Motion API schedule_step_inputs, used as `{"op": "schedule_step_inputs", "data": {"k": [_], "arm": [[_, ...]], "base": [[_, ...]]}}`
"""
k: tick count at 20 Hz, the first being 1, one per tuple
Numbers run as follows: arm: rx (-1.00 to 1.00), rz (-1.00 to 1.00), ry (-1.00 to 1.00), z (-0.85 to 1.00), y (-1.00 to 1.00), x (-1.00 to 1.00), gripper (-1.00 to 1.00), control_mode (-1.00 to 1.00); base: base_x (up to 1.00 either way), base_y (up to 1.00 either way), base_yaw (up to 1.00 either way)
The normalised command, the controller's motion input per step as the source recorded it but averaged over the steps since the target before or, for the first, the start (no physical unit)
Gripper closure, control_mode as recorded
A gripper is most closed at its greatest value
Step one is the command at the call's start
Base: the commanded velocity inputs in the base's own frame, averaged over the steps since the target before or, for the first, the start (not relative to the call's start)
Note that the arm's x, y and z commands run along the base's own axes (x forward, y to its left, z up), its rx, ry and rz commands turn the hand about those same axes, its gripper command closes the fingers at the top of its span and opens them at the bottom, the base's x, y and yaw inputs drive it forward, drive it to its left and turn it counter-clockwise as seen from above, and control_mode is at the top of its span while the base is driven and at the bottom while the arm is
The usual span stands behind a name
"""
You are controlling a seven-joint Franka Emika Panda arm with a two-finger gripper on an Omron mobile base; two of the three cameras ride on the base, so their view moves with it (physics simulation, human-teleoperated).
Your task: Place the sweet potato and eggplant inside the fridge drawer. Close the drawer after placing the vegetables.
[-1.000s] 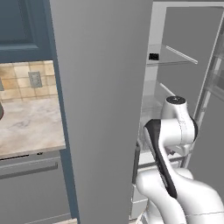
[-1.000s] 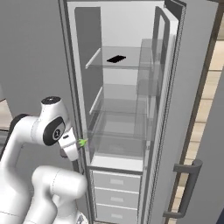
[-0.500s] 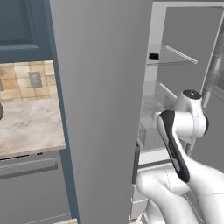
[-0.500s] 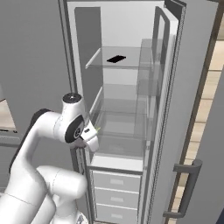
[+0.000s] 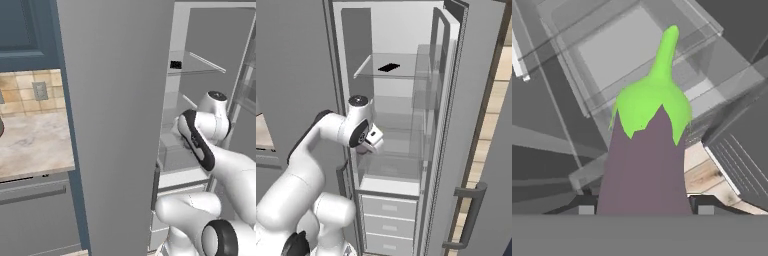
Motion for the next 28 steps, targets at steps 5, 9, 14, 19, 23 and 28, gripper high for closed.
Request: {"op": "schedule_step_inputs", "data": {"k": [5,9,14,19,23,28], "arm": [[0.0,0.12,-0.06,0.01,-0.43,0.31,1.0,-1.0],[0.0,0.11,-0.03,0.0,-0.38,0.26,1.0,-1.0],[0.01,0.08,0.0,0.0,-0.5,0.23,1.0,-1.0],[0.0,0.02,0.0,0.0,-0.16,0.34,1.0,-1.0],[0.0,0.0,0.01,-0.1,-0.03,0.37,1.0,-1.0],[-0.01,0.0,0.0,-0.43,0.12,0.31,1.0,-1.0]], "base": [[0.0,0.0,0.0],[0.0,0.0,0.0],[0.0,0.0,0.0],[0.0,0.0,0.0],[0.0,0.0,0.0],[0.0,0.0,0.0]]}}
